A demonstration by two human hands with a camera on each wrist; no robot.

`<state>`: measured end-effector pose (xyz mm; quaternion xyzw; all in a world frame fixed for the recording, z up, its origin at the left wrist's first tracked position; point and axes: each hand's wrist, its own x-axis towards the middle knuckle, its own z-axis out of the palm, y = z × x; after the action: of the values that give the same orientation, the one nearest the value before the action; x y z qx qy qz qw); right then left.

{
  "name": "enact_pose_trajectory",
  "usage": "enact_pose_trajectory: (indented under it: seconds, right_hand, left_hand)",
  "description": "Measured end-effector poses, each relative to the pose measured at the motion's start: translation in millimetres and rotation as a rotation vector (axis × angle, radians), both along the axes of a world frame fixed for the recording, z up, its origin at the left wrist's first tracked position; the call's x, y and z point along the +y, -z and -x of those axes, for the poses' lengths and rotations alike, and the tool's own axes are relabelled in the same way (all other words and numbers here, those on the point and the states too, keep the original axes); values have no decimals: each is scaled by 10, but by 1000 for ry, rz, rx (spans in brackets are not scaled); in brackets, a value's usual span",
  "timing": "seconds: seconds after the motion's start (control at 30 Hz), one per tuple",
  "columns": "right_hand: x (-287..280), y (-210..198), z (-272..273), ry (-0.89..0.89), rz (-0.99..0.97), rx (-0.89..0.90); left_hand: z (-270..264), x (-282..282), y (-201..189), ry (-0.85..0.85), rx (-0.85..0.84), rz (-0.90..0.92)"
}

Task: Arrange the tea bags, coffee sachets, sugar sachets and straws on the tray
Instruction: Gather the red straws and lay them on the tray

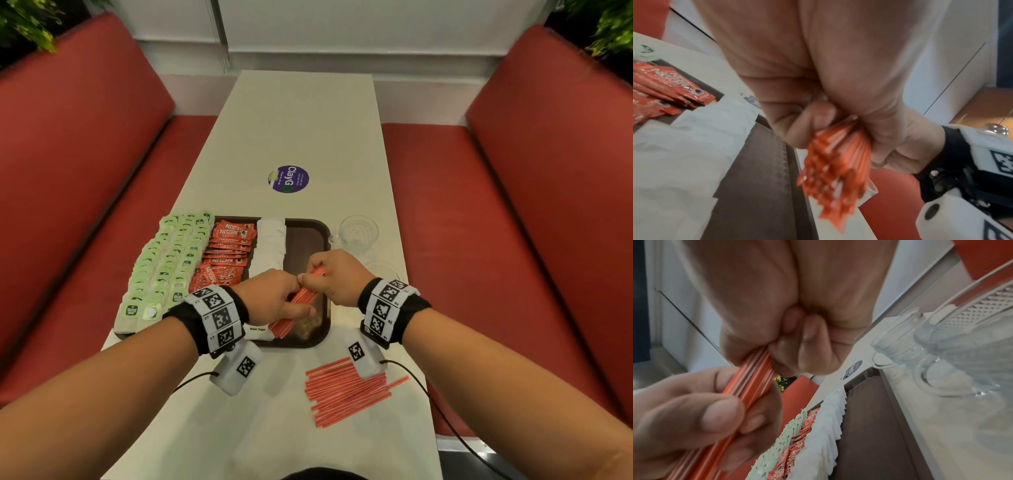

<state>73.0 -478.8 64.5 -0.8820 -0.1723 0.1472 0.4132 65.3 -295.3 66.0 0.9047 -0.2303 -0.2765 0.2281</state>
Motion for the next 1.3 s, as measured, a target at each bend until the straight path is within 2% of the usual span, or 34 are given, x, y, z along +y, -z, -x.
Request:
enact_pose_trajectory:
  seconds: [0.07, 0.17, 0.23, 0.37, 0.47, 0.57, 0.73, 0.87, 1.1, 1.3]
  right_hand:
    - [7, 56, -12, 58, -16, 28]
    - [-24, 119, -12, 262, -55, 117]
    - [-77, 151, 15, 324, 23, 189]
    - [-116, 283, 84, 233, 334, 387]
    - [-45, 394, 94, 211, 423, 533]
    - [62, 485, 70, 196, 454, 552]
    - [90, 597, 39, 102, 590, 504]
    - [66, 627, 60, 124, 519, 586]
    - [50, 617, 93, 207, 371, 604]
    - [22, 623, 111, 209, 329, 599]
  left_hand:
    - [-64, -11, -1, 29, 17, -50]
    - [-206, -10, -27, 74, -8, -161]
    - [-358, 18, -14, 28, -61, -234]
    - [-691, -58, 90, -215, -82, -294]
    - [-884, -292, 244, -276, -71, -323]
    - [-1051, -508, 400, -307, -52, -343]
    - [-1222, -659, 453, -264, -82, -419]
    - [-1300, -698, 496, -231, -83, -444]
    - [-1249, -770, 590, -192, -104, -474]
    - [-1252, -730, 593, -268, -140, -477]
